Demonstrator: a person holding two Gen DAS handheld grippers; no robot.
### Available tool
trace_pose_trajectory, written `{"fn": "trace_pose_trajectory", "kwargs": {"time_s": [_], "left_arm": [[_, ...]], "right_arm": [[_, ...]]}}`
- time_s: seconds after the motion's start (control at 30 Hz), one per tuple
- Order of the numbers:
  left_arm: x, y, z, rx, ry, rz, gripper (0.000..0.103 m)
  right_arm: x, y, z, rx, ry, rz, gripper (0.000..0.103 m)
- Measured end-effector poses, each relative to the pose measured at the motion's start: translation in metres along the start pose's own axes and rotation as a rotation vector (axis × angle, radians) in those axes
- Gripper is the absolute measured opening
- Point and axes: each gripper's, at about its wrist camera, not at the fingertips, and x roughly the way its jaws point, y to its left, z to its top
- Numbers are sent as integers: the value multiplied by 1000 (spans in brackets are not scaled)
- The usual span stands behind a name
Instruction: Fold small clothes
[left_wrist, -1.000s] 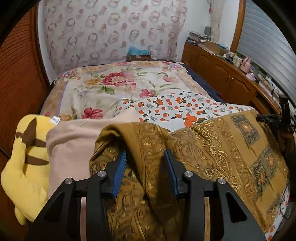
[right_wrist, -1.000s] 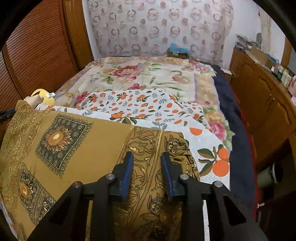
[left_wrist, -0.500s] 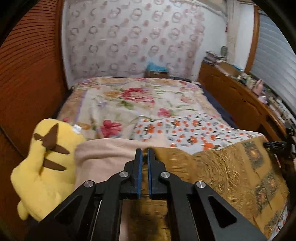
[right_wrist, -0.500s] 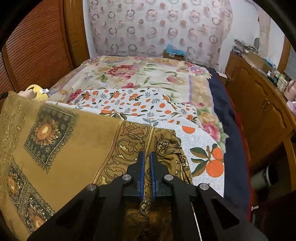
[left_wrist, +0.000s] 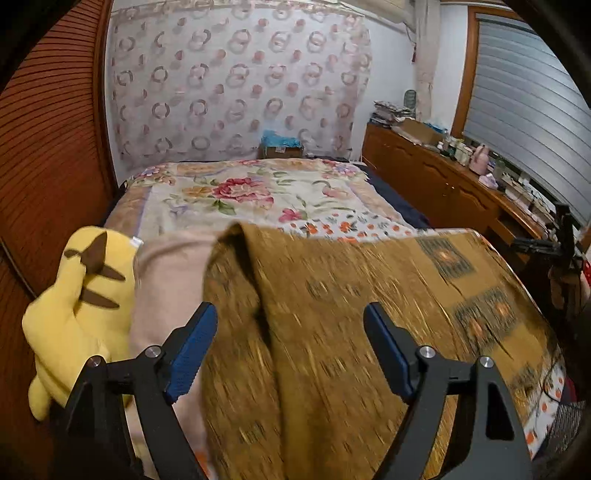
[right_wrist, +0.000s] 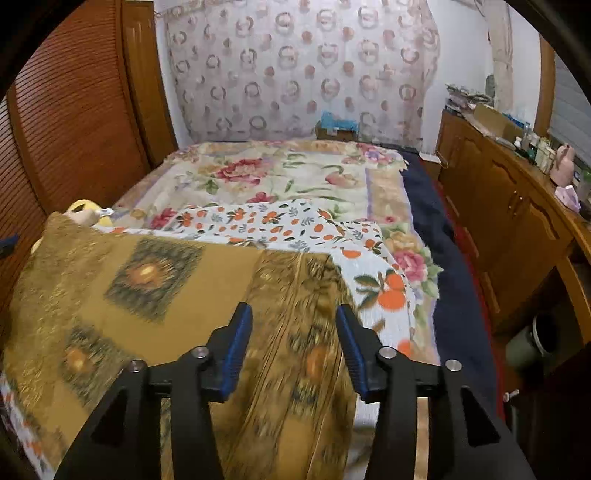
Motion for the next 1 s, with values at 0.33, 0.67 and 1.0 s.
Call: {"fn": "trace_pose_trajectory", "kwargs": {"time_s": [0.33, 0.67, 1.0], "left_arm": [[-8, -36, -69, 44, 57, 12, 82], [-16, -34, -105, 14, 107, 48, 82], [-18, -28, -121, -27, 140, 32, 38]], "right_arm": [[-43, 27, -97, 13, 50, 37, 51], [-49, 30, -154, 42, 64, -12, 51], [-49, 33, -152, 23, 50, -21, 38]]}}
